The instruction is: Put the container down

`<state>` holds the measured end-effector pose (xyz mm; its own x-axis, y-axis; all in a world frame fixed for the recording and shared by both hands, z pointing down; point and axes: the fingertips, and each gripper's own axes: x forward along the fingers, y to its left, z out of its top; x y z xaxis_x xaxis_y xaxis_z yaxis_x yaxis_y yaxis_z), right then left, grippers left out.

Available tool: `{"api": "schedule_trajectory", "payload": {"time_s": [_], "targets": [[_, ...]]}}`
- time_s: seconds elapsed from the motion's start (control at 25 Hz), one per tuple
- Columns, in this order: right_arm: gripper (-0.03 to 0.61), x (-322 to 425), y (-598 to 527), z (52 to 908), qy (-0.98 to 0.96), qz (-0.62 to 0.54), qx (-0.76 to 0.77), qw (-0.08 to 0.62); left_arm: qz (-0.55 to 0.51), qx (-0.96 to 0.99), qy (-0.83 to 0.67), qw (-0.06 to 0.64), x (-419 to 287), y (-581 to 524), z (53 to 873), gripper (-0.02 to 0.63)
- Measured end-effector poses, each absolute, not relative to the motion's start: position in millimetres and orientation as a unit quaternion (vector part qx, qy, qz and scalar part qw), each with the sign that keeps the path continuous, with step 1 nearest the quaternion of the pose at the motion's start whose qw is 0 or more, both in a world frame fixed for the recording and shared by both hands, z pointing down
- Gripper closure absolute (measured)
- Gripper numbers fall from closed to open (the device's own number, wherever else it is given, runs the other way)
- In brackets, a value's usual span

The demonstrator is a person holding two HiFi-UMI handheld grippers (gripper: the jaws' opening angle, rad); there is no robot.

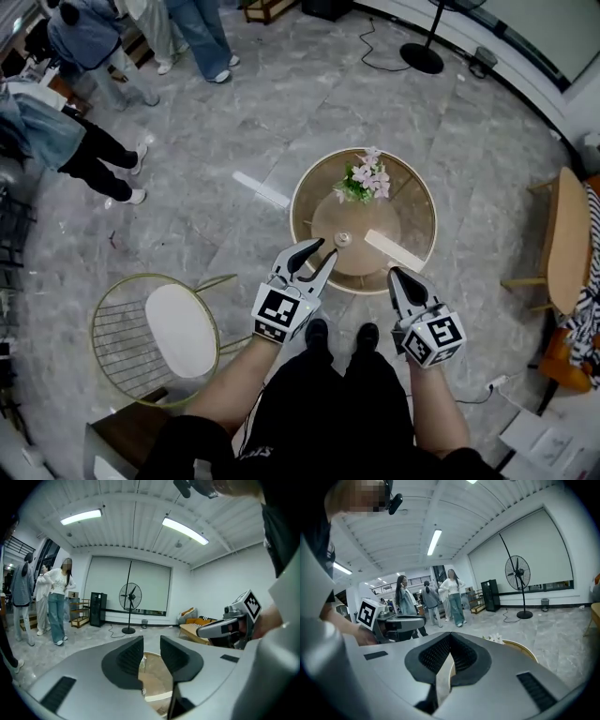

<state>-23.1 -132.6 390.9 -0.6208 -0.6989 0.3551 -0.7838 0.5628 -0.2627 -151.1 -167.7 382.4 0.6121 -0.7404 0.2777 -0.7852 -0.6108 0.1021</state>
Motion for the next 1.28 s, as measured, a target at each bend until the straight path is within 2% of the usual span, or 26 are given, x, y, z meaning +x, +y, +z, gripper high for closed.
{"api": "schedule_trajectory", "payload": {"time_s": [0.2, 0.52, 0.56, 0.64, 0.68, 0.96, 1.28], "targets": [[0.565, -3.5, -109.3, 346.8, -0.894, 0.176, 0.404, 0.087, 0.086, 0.89, -0.437, 0.102, -132.5, -140.4, 323.9, 0.491], [0.565, 46.6, -72.7, 291.5, -0.909, 0.143, 0.386, 0.068, 0.1, 0.898, -0.427, 0.026, -76.2, -94.2, 253.8, 0.479], [0.565, 54.9, -65.6, 287.4, -0.909, 0.14, 0.387, 0.066, 0.106, 0.898, -0.426, 0.022, -69.2, -89.0, 251.2, 0.484], [0.565, 72.7, -52.9, 283.4, -0.905, 0.147, 0.394, 0.06, 0.117, 0.894, -0.432, 0.013, -57.9, -80.4, 250.0, 0.568], [0.565, 81.1, -47.8, 283.4, -0.902, 0.154, 0.398, 0.057, 0.121, 0.893, -0.434, 0.013, -53.2, -76.0, 250.4, 0.595], [0.566, 89.1, -65.0, 280.7, -0.902, 0.185, 0.386, 0.052, 0.091, 0.879, -0.467, 0.028, -59.2, -60.2, 234.5, 0.598], [0.566, 83.2, -86.6, 251.7, -0.913, 0.14, 0.379, 0.052, 0.097, 0.874, -0.474, 0.051, -68.6, -71.2, 243.8, 0.598]]}}
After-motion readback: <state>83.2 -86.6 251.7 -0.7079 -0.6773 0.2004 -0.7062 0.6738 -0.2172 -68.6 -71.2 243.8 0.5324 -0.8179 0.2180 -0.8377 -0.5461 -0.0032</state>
